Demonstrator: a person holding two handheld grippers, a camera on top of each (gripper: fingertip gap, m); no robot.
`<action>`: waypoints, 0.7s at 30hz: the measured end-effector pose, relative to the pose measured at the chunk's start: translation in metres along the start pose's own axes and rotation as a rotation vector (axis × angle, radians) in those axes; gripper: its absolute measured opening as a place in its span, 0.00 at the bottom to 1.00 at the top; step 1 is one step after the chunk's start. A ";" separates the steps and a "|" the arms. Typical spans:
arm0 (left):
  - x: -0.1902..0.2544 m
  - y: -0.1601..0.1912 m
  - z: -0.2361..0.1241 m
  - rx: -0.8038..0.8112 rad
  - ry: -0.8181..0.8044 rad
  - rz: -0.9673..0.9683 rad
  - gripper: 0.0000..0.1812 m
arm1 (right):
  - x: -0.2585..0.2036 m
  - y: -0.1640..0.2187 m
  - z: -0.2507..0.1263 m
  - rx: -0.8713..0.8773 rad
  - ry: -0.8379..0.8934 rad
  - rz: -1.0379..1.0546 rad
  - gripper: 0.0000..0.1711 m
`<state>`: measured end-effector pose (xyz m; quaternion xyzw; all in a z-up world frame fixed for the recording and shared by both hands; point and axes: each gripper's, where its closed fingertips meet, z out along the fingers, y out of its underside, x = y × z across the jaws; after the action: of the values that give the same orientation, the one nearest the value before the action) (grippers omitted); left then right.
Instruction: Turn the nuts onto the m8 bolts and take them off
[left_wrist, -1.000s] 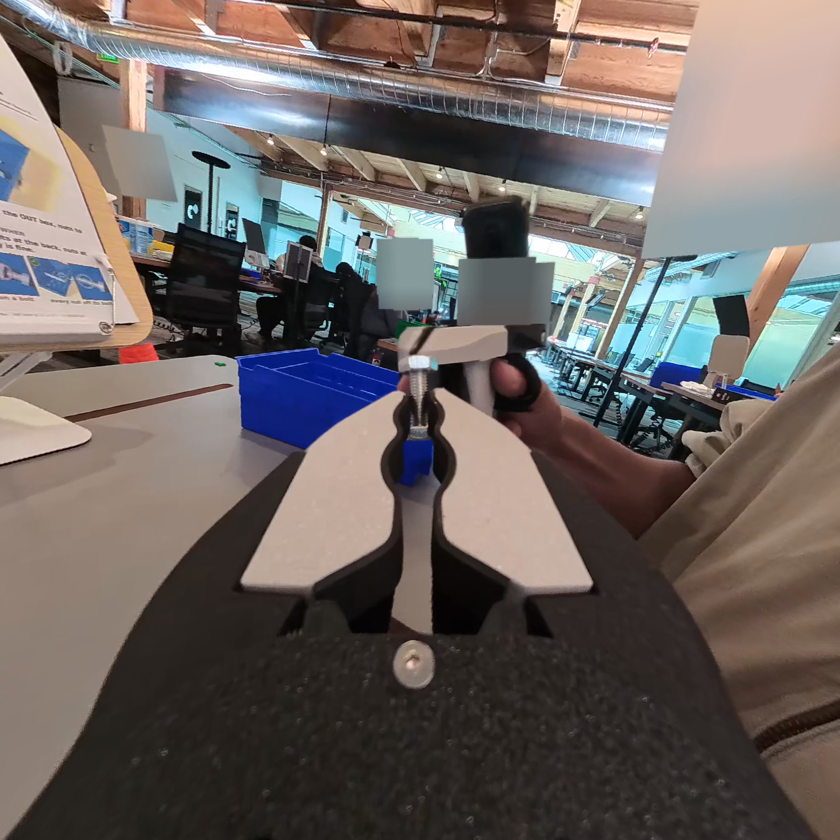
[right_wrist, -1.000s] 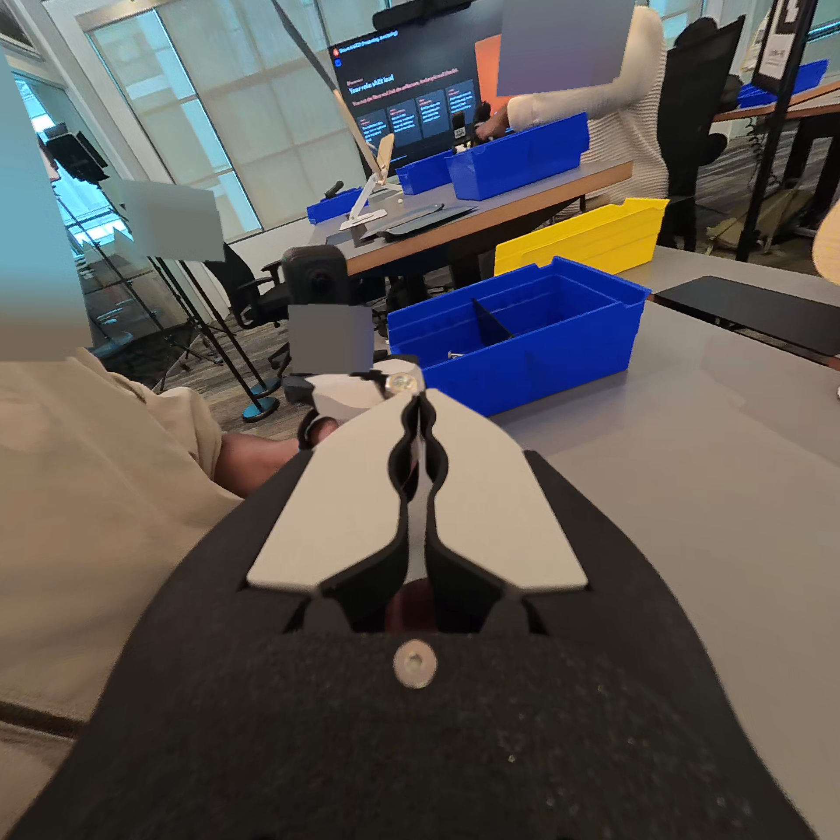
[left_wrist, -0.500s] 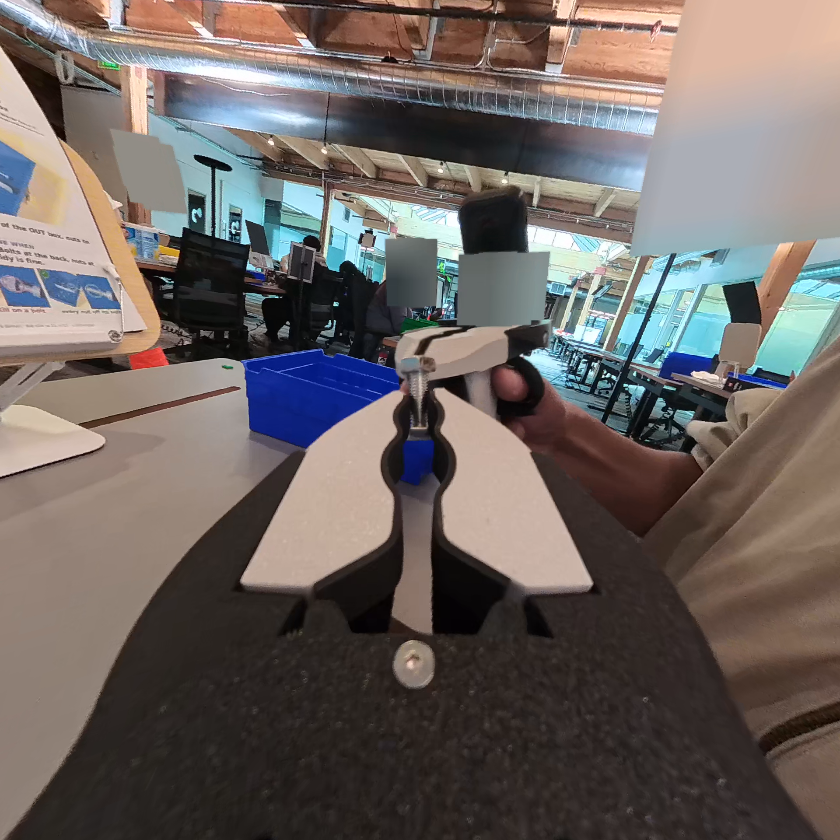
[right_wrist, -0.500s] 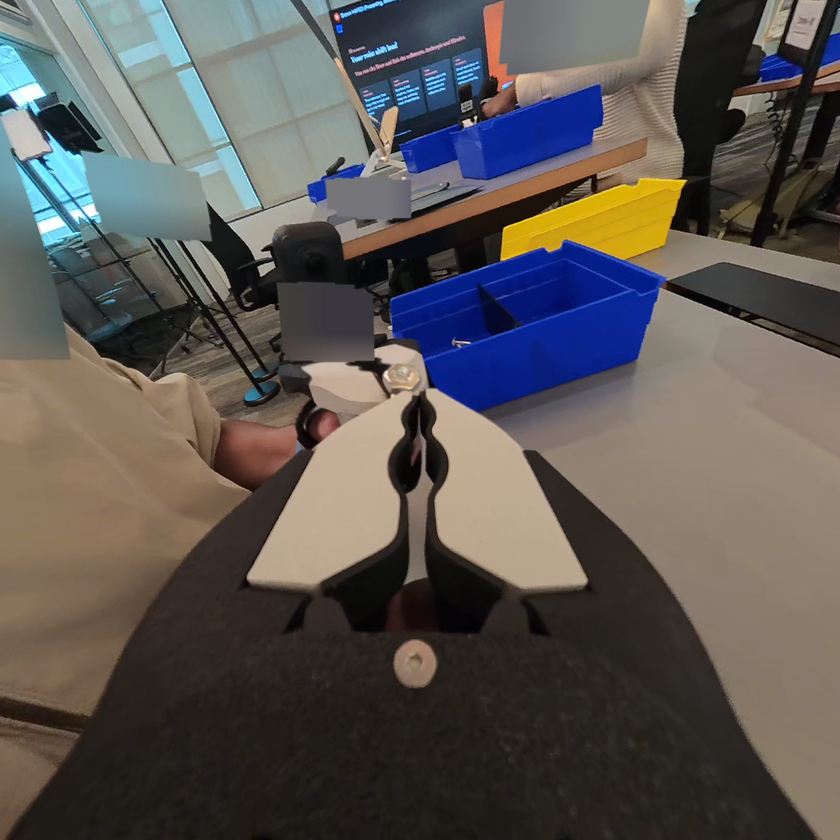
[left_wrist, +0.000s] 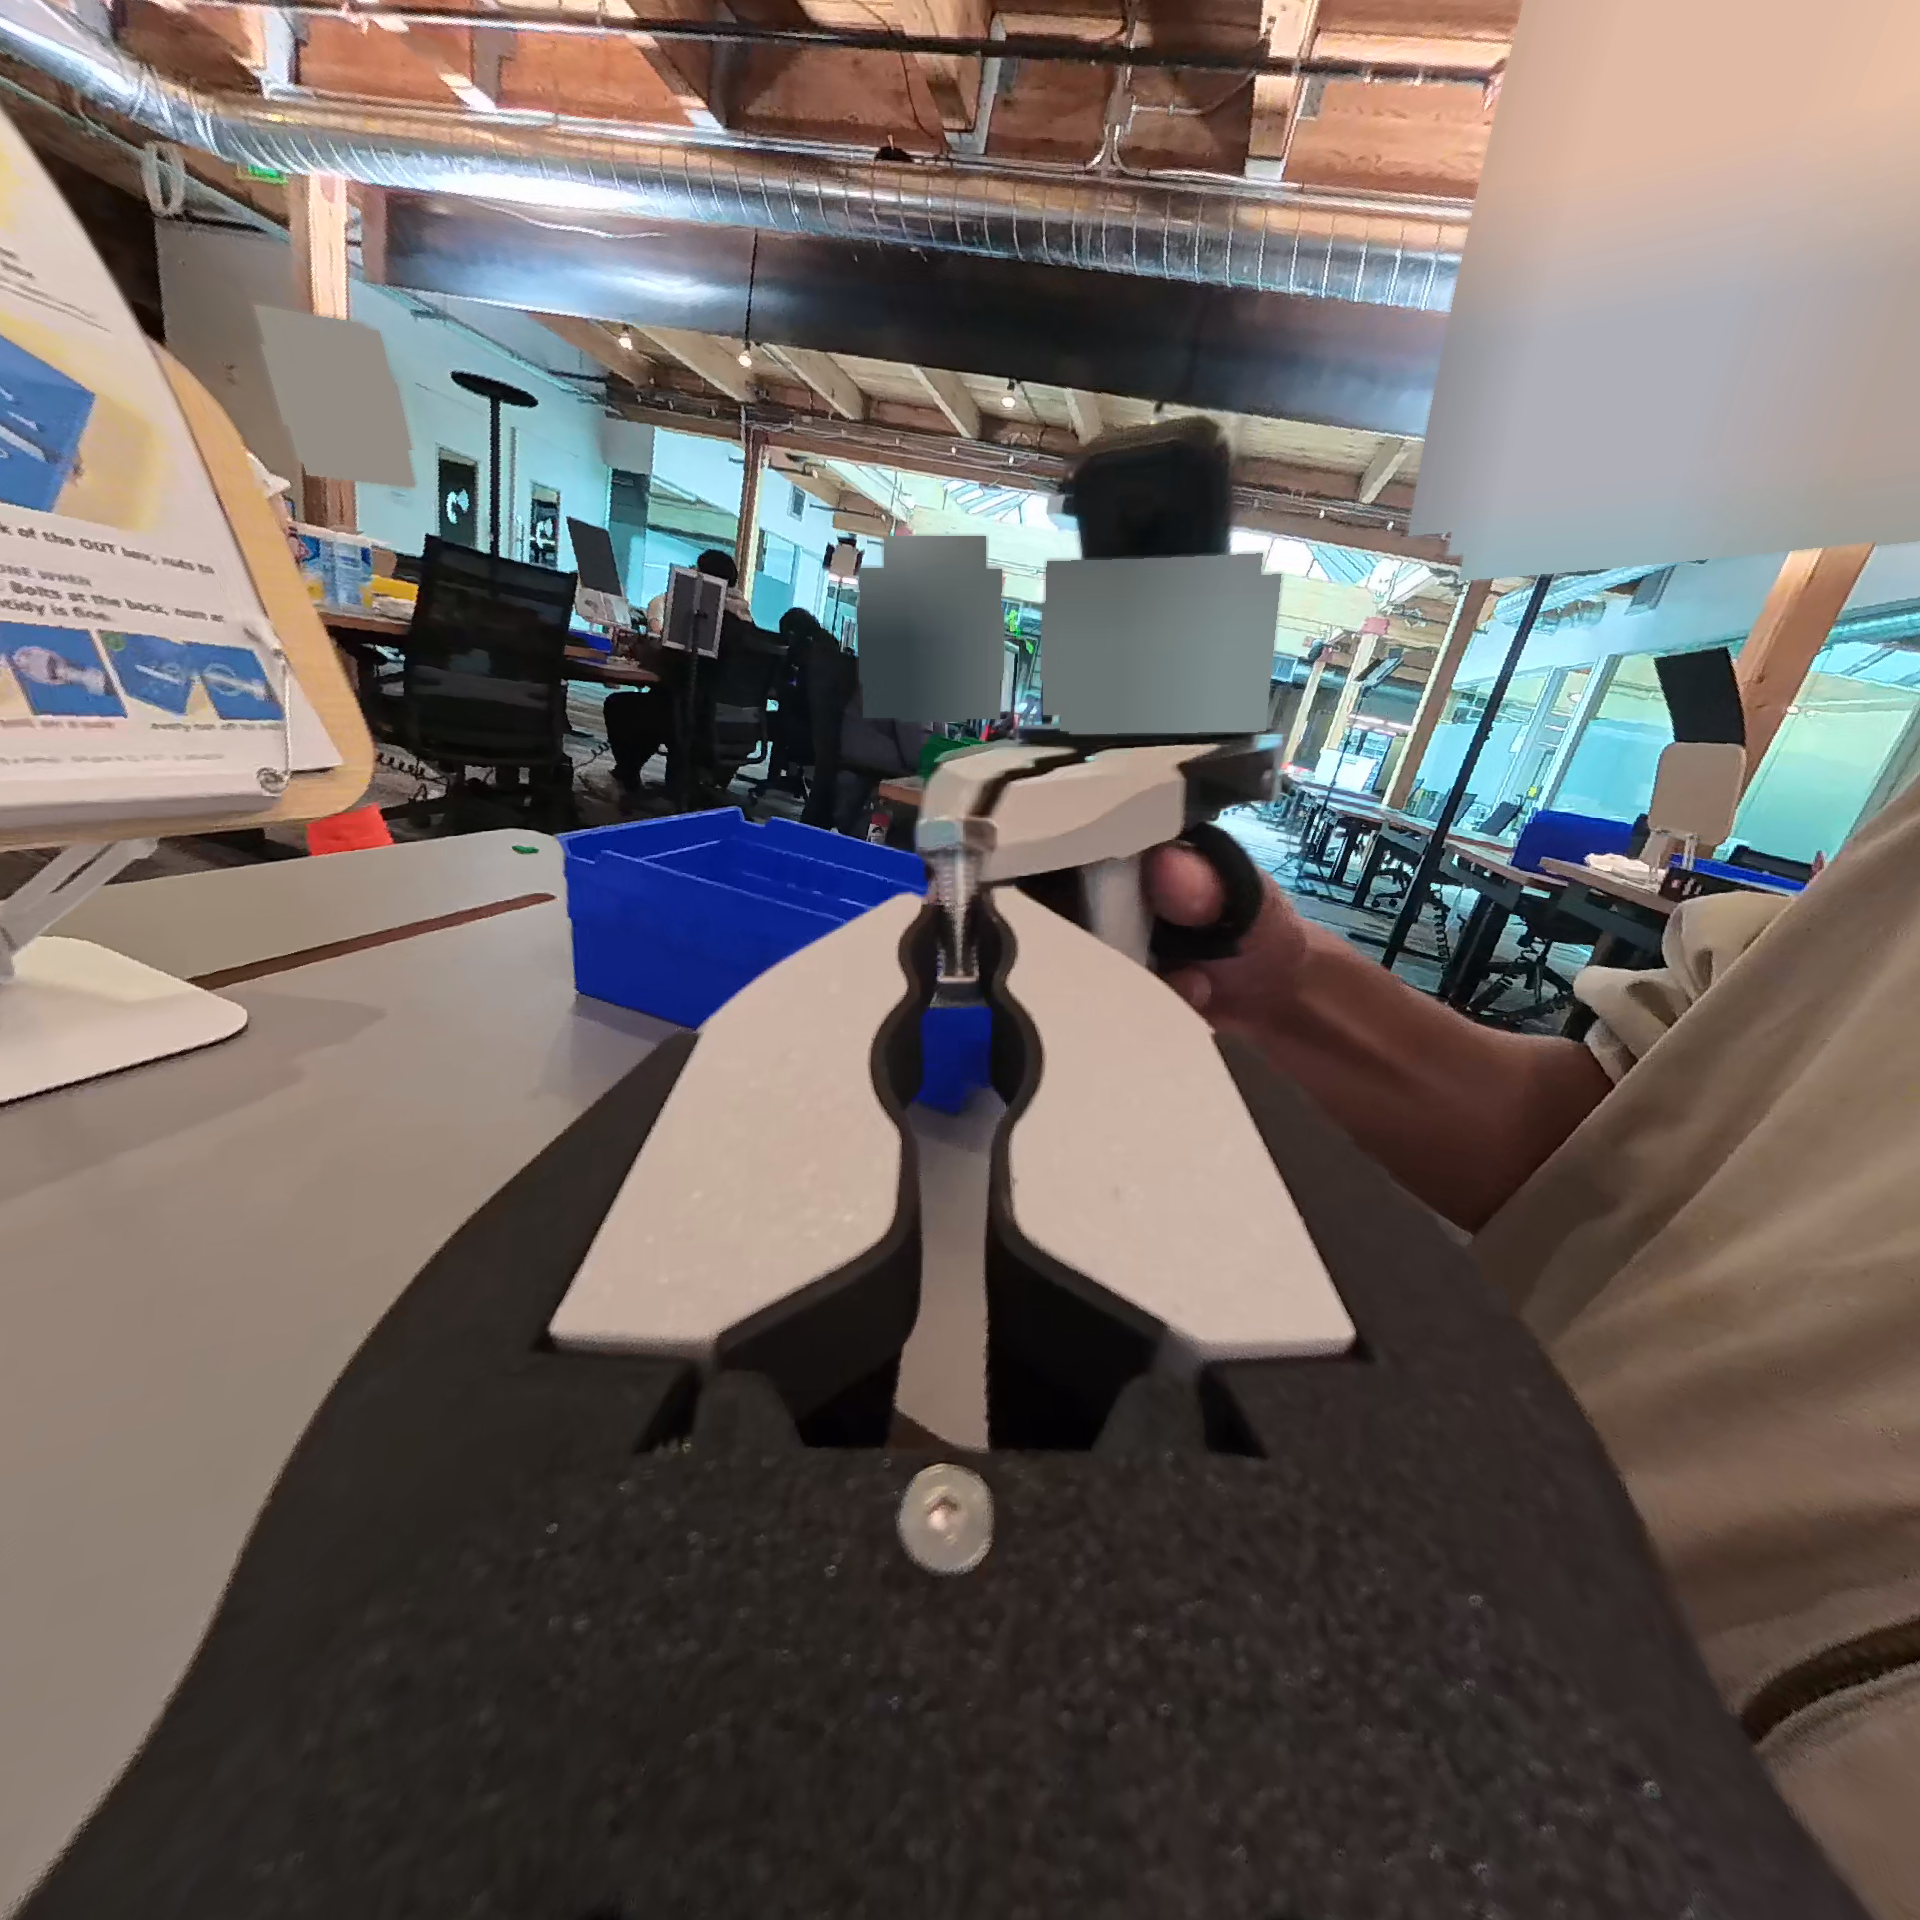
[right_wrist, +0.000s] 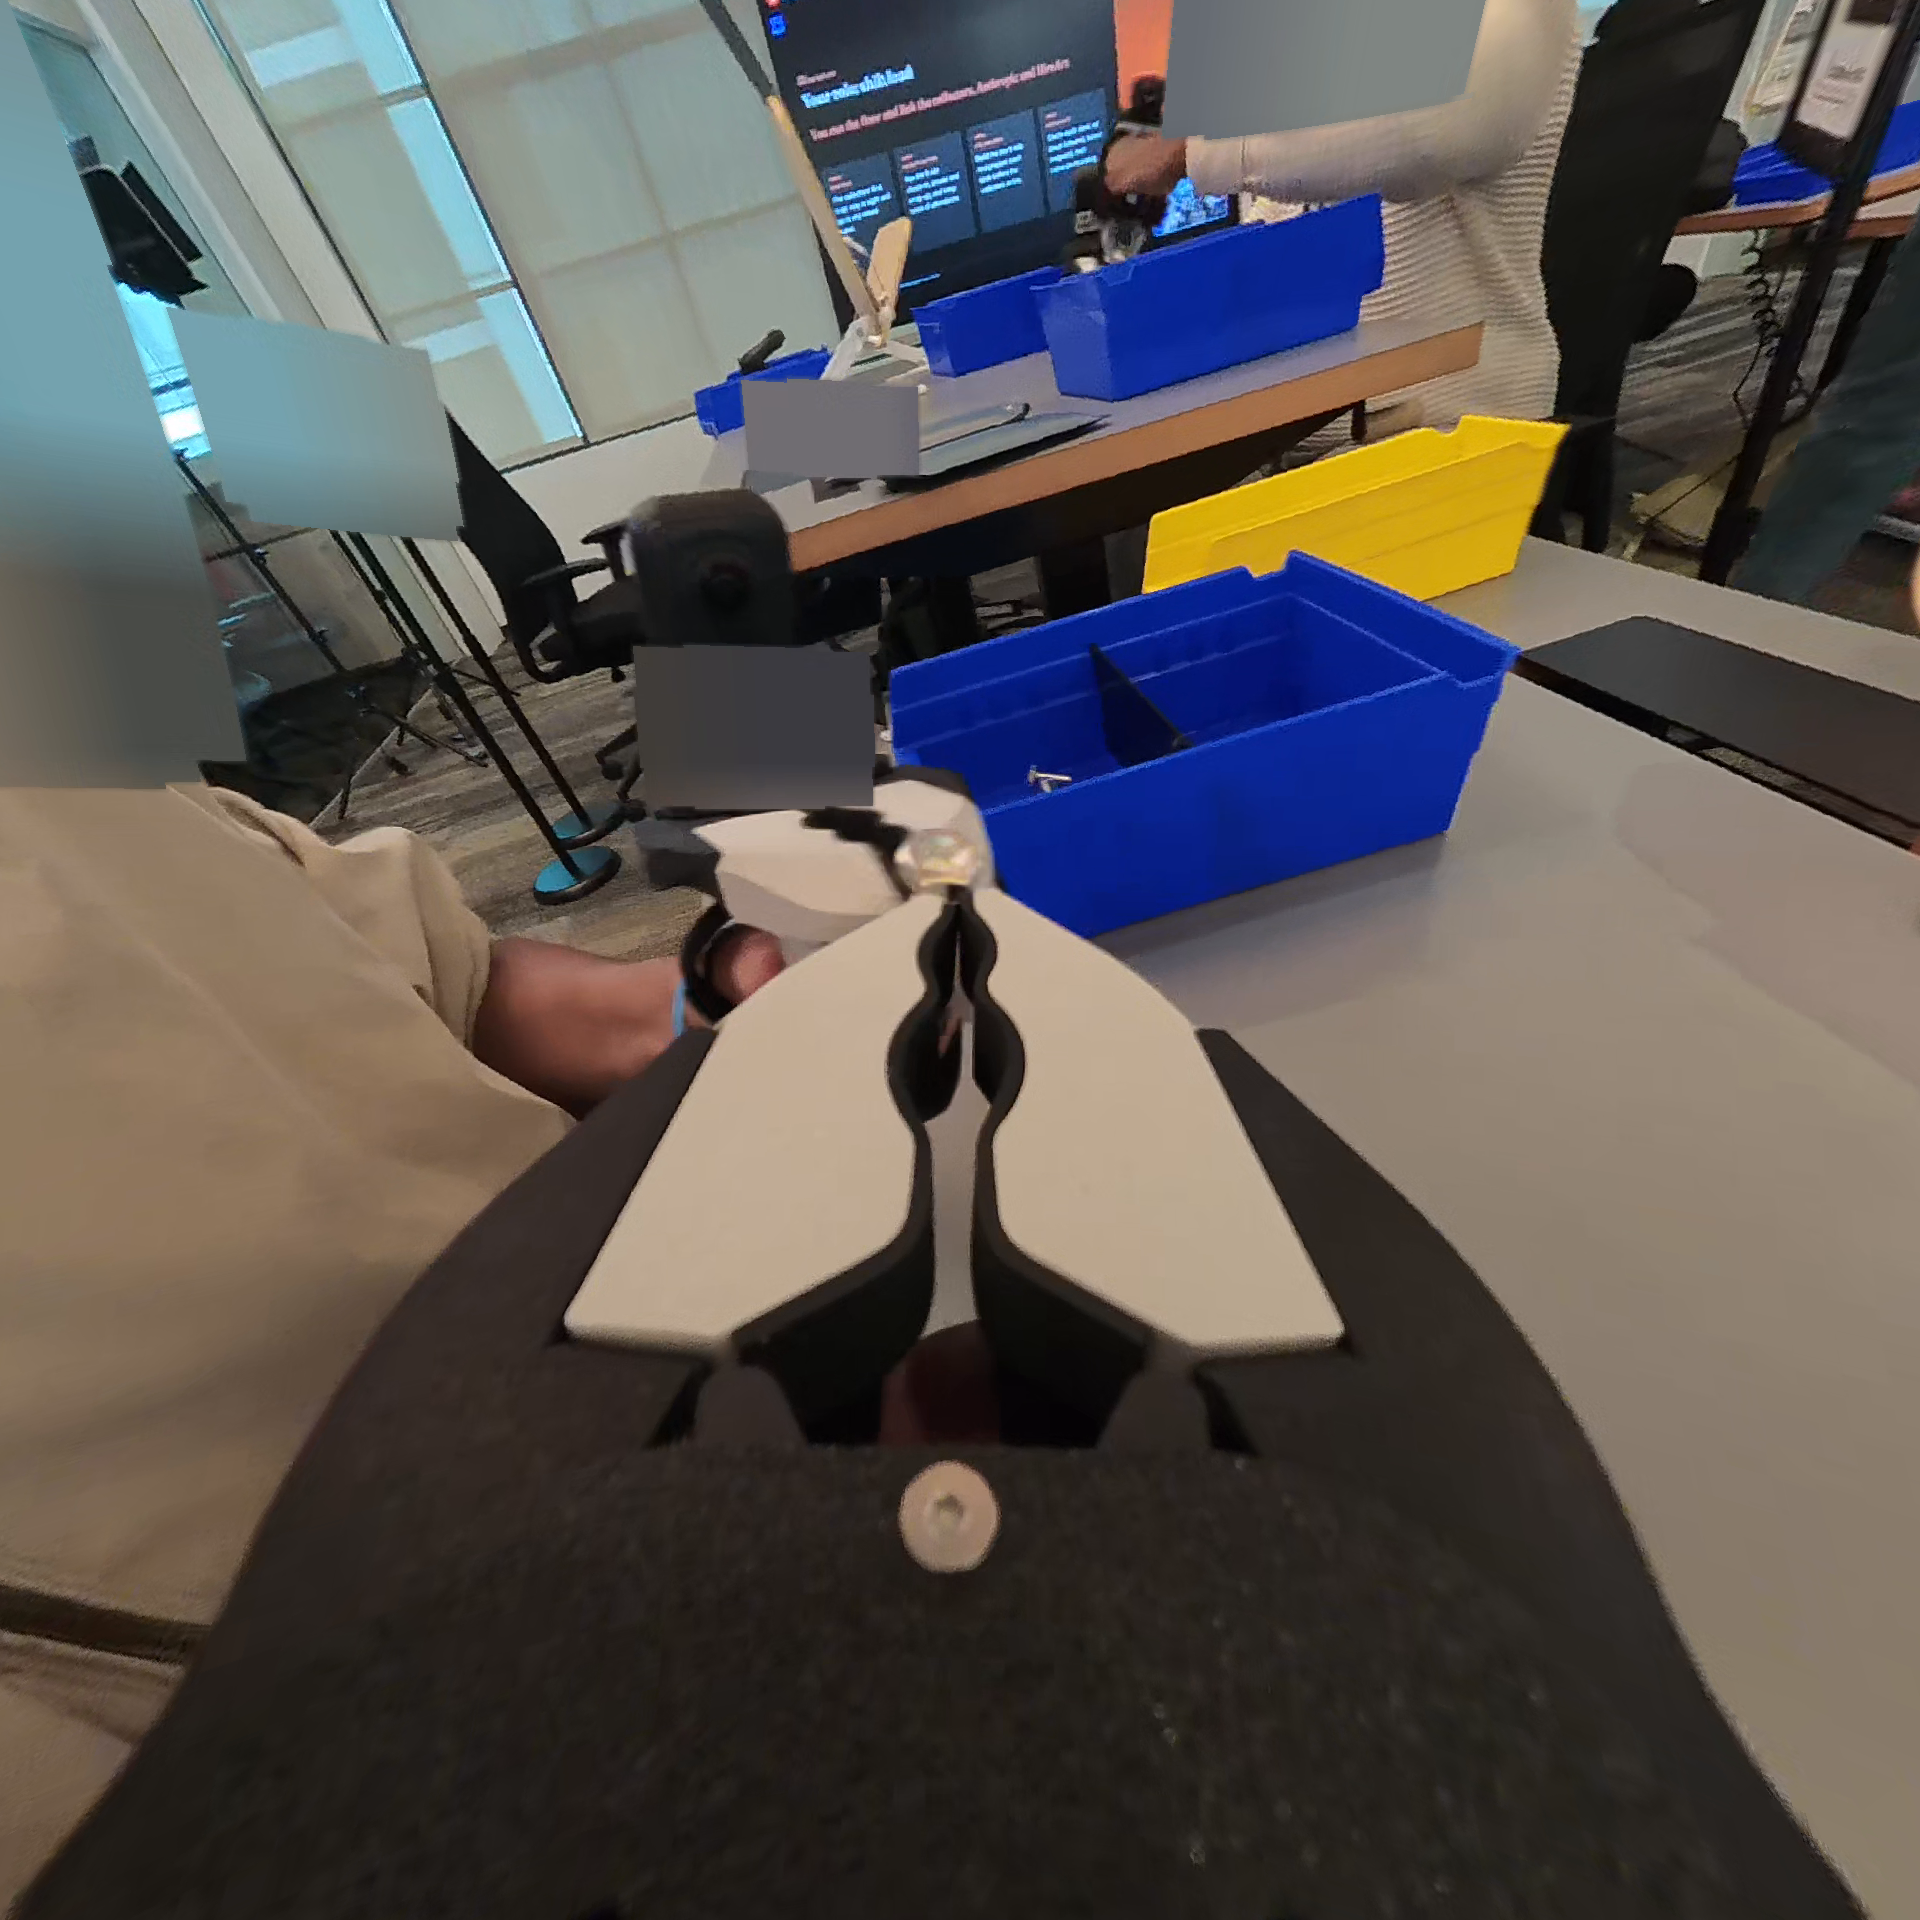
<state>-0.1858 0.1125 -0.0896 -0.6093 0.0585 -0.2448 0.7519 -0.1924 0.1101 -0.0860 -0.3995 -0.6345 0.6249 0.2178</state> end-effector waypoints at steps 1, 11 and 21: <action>-0.003 0.000 -0.001 -0.002 -0.005 -0.006 0.04 | -0.005 -0.001 0.000 0.002 -0.014 -0.001 0.00; 0.000 0.002 0.000 -0.018 -0.004 0.019 0.04 | 0.007 -0.001 -0.002 0.016 0.019 0.027 0.00; -0.002 0.001 -0.002 -0.016 -0.006 0.006 0.04 | 0.011 -0.003 -0.002 0.000 0.047 0.006 0.00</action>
<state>-0.1885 0.1120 -0.0911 -0.6158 0.0600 -0.2404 0.7480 -0.1977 0.1201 -0.0851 -0.4157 -0.6280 0.6161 0.2307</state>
